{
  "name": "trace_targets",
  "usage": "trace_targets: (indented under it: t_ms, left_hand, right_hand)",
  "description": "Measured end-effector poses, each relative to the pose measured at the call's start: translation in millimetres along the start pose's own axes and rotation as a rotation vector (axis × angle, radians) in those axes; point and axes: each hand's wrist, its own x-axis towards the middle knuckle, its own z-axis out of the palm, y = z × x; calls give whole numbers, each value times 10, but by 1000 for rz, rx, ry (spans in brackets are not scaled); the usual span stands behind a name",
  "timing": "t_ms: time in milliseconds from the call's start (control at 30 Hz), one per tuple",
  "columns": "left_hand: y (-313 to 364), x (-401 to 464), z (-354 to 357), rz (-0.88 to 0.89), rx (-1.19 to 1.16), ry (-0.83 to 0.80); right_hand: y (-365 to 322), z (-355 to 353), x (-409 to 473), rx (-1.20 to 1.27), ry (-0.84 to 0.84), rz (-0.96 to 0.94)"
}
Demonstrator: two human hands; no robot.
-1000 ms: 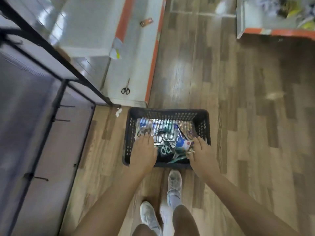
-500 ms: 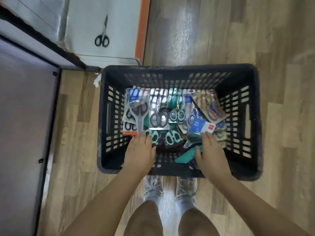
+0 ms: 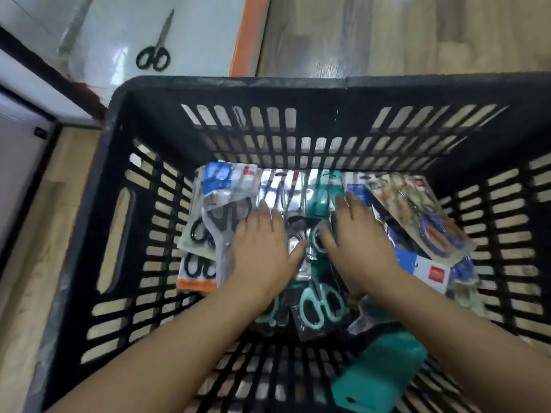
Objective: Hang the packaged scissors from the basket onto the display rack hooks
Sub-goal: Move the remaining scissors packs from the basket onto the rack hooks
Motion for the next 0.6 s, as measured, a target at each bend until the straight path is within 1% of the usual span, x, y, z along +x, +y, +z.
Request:
trace_targets:
  t_ms: [67, 167, 367, 600]
  left_hand:
    - [-12, 84, 41, -13, 87, 8]
    - [-76, 136, 108, -31, 172, -22]
    - [-103, 124, 221, -32, 209, -45]
    - [-110, -107, 207, 29, 287, -174]
  right_hand:
    - [35, 79, 107, -64, 18, -59]
    - [94, 191, 239, -68, -2, -72]
    - [162, 314, 272, -115, -19, -115]
    - [97, 307, -10, -241, -127, -141]
